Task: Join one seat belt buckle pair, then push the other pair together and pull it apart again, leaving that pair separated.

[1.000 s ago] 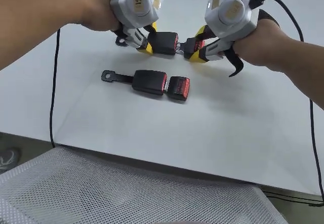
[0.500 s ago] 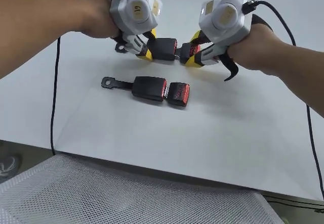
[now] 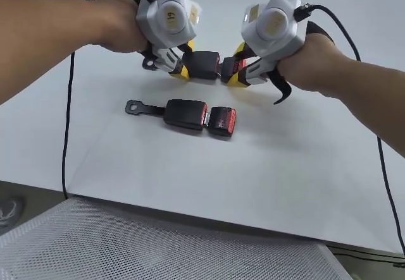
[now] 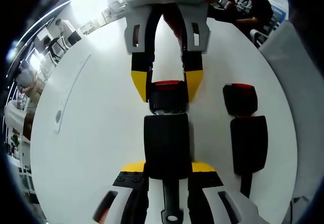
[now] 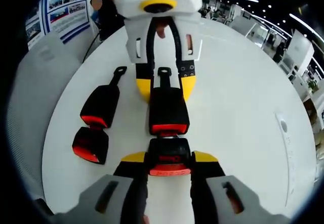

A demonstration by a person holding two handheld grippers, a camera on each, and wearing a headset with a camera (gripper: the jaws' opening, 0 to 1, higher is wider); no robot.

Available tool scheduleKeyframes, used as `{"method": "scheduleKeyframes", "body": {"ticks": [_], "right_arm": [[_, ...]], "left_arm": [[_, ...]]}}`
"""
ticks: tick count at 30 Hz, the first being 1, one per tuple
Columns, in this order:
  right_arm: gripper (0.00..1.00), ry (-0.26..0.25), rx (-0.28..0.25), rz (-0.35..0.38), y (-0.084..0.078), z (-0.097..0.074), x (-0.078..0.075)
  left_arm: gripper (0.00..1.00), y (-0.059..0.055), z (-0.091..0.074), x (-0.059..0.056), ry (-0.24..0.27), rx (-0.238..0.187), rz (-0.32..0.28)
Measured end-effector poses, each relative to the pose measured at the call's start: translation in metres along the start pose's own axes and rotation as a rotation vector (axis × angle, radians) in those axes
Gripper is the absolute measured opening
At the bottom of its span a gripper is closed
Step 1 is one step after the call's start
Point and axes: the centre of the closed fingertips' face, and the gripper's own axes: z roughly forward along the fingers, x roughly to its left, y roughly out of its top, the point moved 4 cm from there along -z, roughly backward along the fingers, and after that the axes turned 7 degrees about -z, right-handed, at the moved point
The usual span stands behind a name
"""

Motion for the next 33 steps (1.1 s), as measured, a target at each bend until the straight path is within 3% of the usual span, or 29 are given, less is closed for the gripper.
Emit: {"method": "scheduleKeyframes", "body": {"ticks": [19,33], "right_arm": [[0.31,0.005,0.012,-0.011,0.0006,-0.0012,0.0013],[0.31,0.001,0.049,-0.013,-0.0092,-0.0054,-0.0005]], "left_arm": [[0.29,0.0016,-0.0017,-0.0037,0.007,-0.003,-0.001],[0.30,0.0002,-0.0026,-0.0041,0.012,-0.006,-0.001]]}}
